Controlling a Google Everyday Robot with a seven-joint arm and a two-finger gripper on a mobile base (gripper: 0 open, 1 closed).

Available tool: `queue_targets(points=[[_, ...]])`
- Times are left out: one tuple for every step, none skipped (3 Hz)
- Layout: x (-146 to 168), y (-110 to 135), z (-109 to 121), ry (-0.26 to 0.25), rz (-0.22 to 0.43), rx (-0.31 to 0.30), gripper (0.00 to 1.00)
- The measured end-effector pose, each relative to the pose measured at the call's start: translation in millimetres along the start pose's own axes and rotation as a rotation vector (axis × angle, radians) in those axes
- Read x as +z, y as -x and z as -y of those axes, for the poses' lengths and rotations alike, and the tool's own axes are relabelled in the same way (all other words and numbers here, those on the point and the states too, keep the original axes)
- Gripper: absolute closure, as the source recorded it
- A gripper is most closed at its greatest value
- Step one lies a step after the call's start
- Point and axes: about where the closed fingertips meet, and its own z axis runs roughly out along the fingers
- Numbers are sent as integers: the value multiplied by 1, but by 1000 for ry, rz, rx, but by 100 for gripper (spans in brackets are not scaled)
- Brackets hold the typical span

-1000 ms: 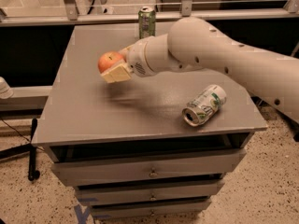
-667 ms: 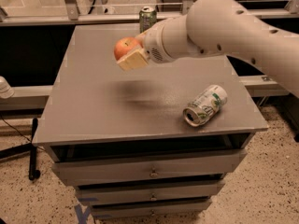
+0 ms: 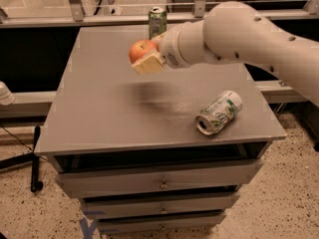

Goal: Move apple near green can

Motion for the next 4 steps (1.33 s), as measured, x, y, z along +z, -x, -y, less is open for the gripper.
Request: queue_targets(points=[[14, -31, 50, -71, -11, 17, 100], [31, -65, 104, -118, -30, 45, 100], [45, -83, 148, -148, -16, 79, 100], [62, -79, 177, -150, 16, 76, 100]])
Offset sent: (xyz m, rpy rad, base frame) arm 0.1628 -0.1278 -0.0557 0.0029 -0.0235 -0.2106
